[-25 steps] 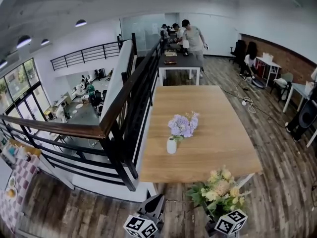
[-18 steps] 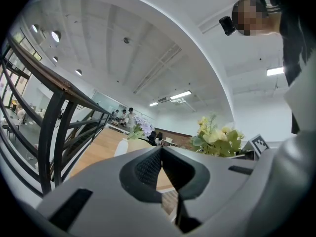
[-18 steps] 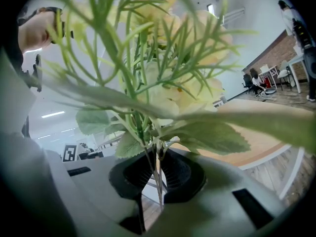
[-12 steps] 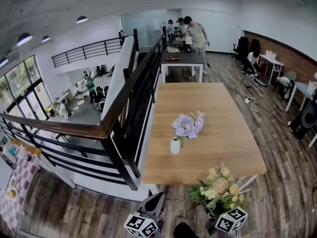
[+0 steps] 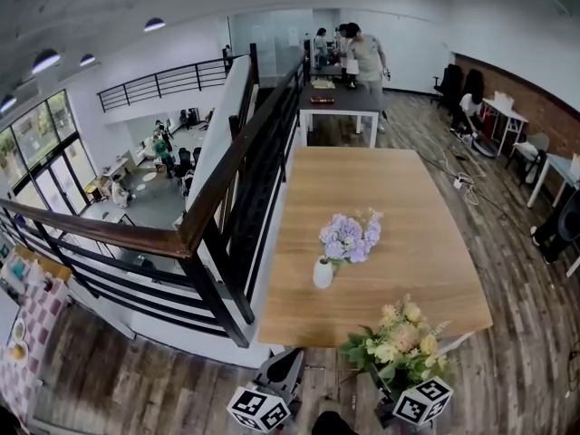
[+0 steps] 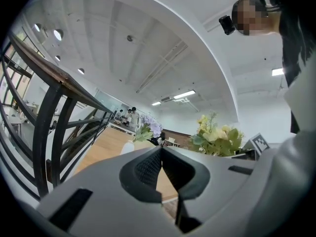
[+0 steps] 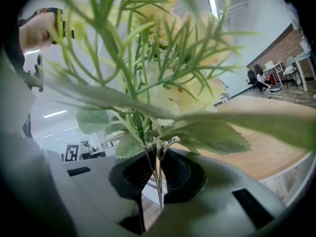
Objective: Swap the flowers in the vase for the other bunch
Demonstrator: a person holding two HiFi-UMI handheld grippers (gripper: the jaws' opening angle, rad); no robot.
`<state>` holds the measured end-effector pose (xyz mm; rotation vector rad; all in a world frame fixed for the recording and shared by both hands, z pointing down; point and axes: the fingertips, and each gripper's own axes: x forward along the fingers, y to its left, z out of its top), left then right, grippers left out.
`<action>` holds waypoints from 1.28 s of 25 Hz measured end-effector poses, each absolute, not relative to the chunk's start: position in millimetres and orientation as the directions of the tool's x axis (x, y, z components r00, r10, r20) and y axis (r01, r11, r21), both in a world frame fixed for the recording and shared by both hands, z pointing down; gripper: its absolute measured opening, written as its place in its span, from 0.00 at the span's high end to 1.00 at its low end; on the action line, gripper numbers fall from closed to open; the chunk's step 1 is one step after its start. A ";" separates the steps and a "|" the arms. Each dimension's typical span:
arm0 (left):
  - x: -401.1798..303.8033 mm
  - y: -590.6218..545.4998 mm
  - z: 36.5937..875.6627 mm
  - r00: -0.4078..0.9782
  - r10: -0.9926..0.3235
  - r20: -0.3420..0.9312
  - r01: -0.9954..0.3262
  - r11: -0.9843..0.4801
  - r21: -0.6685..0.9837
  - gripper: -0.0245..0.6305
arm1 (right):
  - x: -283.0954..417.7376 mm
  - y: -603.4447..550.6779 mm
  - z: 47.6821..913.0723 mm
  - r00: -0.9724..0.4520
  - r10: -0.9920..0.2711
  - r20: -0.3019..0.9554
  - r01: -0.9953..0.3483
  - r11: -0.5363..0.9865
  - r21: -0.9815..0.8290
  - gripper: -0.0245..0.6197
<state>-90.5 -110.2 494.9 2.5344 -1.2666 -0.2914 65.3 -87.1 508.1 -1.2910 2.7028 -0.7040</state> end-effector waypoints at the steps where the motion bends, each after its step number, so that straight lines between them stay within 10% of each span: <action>1: -90.8 -114.9 495.3 0.591 -0.805 -0.049 -0.746 -0.568 0.347 0.95 | 64.3 -91.7 507.5 -0.649 -0.748 0.135 -0.719 0.547 -0.428 0.88; 32: -39.8 -237.9 509.2 0.575 -0.818 -0.016 -0.767 -0.545 0.339 0.95 | 105.7 -208.3 519.6 -0.705 -0.701 0.108 -0.653 0.583 -0.484 0.88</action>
